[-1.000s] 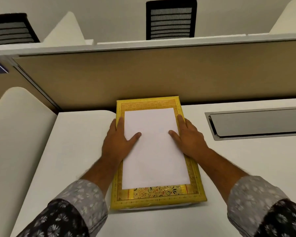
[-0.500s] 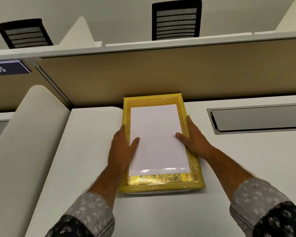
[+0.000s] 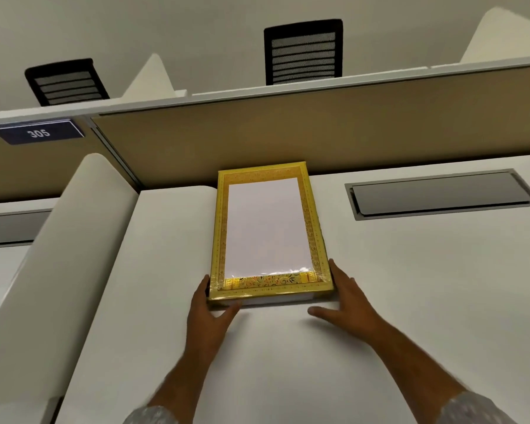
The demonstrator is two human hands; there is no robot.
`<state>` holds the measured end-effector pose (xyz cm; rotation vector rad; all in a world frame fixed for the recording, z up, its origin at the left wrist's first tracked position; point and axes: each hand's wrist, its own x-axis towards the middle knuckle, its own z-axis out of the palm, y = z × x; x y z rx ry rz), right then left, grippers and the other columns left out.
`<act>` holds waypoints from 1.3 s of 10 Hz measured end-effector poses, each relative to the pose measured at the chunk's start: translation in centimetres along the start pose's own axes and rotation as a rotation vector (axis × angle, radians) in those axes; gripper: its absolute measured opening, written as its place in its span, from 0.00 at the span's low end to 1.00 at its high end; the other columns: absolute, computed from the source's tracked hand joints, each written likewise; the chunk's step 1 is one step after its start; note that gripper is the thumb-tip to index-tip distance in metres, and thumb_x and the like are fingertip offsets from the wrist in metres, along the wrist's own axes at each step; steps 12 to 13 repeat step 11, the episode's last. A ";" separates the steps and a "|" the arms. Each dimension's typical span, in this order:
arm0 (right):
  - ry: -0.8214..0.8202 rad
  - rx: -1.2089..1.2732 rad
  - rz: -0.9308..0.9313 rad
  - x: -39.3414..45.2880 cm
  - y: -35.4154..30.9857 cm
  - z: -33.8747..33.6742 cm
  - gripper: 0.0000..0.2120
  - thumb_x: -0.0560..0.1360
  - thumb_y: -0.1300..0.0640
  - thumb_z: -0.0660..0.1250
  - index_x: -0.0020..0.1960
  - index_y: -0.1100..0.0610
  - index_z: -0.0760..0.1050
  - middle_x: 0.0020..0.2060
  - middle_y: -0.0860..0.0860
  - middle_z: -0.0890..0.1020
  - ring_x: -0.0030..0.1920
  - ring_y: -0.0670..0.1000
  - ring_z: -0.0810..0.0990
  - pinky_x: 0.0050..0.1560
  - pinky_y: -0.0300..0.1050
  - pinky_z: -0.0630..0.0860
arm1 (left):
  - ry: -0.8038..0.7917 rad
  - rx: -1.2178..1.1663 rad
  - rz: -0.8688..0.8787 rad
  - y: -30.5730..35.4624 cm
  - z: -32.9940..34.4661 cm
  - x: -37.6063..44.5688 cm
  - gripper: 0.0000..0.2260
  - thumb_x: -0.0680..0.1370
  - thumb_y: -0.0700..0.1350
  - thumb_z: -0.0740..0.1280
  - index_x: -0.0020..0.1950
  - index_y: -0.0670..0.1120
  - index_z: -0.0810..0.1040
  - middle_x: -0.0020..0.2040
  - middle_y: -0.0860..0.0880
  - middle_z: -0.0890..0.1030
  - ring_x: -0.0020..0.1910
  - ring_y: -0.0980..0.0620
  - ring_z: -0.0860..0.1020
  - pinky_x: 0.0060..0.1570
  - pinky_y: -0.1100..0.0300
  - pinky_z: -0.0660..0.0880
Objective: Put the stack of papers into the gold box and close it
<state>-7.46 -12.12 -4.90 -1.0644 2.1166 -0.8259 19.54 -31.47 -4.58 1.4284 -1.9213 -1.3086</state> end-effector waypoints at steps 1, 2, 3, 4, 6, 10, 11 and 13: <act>0.024 -0.062 0.007 -1.3 0.1 0.3 0.50 0.74 0.35 0.73 0.86 0.45 0.49 0.83 0.43 0.62 0.82 0.47 0.63 0.85 0.59 0.54 | 0.017 0.022 0.039 0.3 0.1 -0.8 0.39 0.72 0.48 0.82 0.80 0.53 0.69 0.70 0.57 0.77 0.65 0.55 0.78 0.66 0.58 0.74; 0.142 -0.086 0.002 -1.3 -0.5 0.6 0.37 0.79 0.47 0.71 0.84 0.46 0.58 0.78 0.46 0.71 0.76 0.52 0.73 0.78 0.55 0.69 | 0.039 -0.005 0.067 0.6 0.2 -0.5 0.31 0.73 0.47 0.81 0.71 0.64 0.73 0.61 0.67 0.82 0.58 0.61 0.82 0.58 0.67 0.77; 0.206 -0.137 0.036 -1.0 -1.5 0.7 0.34 0.79 0.51 0.71 0.82 0.46 0.62 0.76 0.47 0.74 0.73 0.53 0.75 0.71 0.51 0.72 | 0.033 0.000 0.104 0.5 0.2 0.1 0.28 0.73 0.47 0.81 0.67 0.67 0.75 0.57 0.71 0.83 0.56 0.63 0.83 0.53 0.71 0.78; 0.223 -0.204 0.101 -0.5 -1.9 0.9 0.33 0.79 0.50 0.71 0.81 0.45 0.62 0.76 0.46 0.72 0.72 0.55 0.74 0.66 0.54 0.73 | 0.055 0.011 0.132 0.0 0.6 0.6 0.27 0.72 0.49 0.82 0.67 0.63 0.77 0.56 0.71 0.83 0.54 0.63 0.84 0.54 0.65 0.79; 0.123 -0.124 0.134 0.3 -0.9 -0.3 0.38 0.74 0.46 0.76 0.79 0.48 0.65 0.76 0.47 0.73 0.72 0.55 0.75 0.67 0.57 0.75 | 0.076 0.031 0.116 -1.1 1.2 0.5 0.29 0.73 0.50 0.81 0.73 0.55 0.76 0.63 0.58 0.84 0.61 0.55 0.83 0.62 0.56 0.80; -0.103 0.187 0.196 -4.0 -0.9 -1.0 0.50 0.76 0.47 0.76 0.86 0.54 0.47 0.86 0.51 0.53 0.85 0.55 0.56 0.83 0.55 0.58 | 0.156 -0.100 -0.238 0.5 2.4 -7.0 0.36 0.76 0.43 0.78 0.81 0.46 0.66 0.79 0.45 0.72 0.78 0.43 0.70 0.77 0.45 0.68; -0.101 0.182 0.220 -5.5 -1.4 -1.1 0.49 0.77 0.47 0.76 0.86 0.54 0.48 0.86 0.52 0.54 0.85 0.55 0.56 0.83 0.54 0.58 | 0.153 -0.086 -0.270 1.4 3.3 -8.8 0.34 0.77 0.44 0.77 0.81 0.46 0.68 0.79 0.44 0.72 0.78 0.43 0.71 0.77 0.45 0.69; -0.101 0.182 0.220 -5.5 -1.4 -1.1 0.49 0.77 0.47 0.76 0.86 0.54 0.48 0.86 0.52 0.54 0.85 0.55 0.56 0.83 0.54 0.58 | 0.153 -0.086 -0.270 1.4 3.3 -8.8 0.34 0.77 0.44 0.77 0.81 0.46 0.68 0.79 0.44 0.72 0.78 0.43 0.71 0.77 0.45 0.69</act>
